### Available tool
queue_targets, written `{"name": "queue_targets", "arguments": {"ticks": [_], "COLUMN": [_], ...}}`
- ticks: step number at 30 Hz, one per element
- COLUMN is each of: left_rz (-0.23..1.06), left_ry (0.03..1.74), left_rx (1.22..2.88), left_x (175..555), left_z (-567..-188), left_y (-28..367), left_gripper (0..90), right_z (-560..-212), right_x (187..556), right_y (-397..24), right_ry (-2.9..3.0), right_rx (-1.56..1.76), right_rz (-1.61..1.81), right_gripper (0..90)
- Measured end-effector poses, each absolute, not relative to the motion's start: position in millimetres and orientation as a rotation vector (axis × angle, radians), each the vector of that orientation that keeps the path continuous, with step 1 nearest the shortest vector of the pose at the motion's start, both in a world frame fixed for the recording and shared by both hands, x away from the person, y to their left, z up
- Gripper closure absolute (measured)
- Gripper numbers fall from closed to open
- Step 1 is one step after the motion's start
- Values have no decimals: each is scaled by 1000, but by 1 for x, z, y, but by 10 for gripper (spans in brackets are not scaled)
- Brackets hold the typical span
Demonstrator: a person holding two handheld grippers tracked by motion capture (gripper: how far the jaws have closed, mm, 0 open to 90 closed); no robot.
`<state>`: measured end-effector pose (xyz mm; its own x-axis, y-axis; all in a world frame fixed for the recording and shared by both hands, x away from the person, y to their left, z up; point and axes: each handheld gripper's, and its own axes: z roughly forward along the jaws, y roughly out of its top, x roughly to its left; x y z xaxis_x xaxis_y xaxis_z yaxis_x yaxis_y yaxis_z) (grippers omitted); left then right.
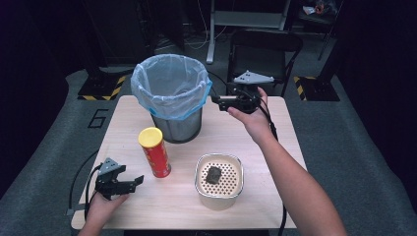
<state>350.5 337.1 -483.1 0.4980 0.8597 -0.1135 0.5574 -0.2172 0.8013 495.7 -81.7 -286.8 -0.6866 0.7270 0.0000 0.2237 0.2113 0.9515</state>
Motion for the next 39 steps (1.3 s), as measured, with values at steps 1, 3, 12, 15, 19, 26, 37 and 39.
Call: {"name": "queue_targets", "arguments": {"ticks": [1,3,12,15,19,26,37,39], "left_rz": [460,453,438,451,437,450,460,477], "left_ry": [1163,1152,1084,1070,1072,1079,1071,1080], "left_rx": [1903,1892,1890,1886,1894,1897,1907,1893], "left_x": [350,349,348,351,359,372,381,382], "left_z": [-482,-480,-461,-458,-458,-462,-469,-471], "left_y": [336,333,317,308,299,291,279,276], "left_gripper": [114,114,136,133,135,143,185,185], "right_z": [-288,-290,-307,-312,-319,-342,-378,-386], "right_x": [495,492,478,472,463,448,425,421], "right_y": [-85,-91,-122,-130,-138,-146,-172,-179], "right_ry": [2030,2014,1990,1996,2000,1995,1965,1960], "right_rx": [875,884,927,923,932,987,1070,1092], "right_rz": [1488,1494,1502,1491,1485,1440,1388,1378], "right_gripper": [252,259,286,292,293,292,292,292]}}
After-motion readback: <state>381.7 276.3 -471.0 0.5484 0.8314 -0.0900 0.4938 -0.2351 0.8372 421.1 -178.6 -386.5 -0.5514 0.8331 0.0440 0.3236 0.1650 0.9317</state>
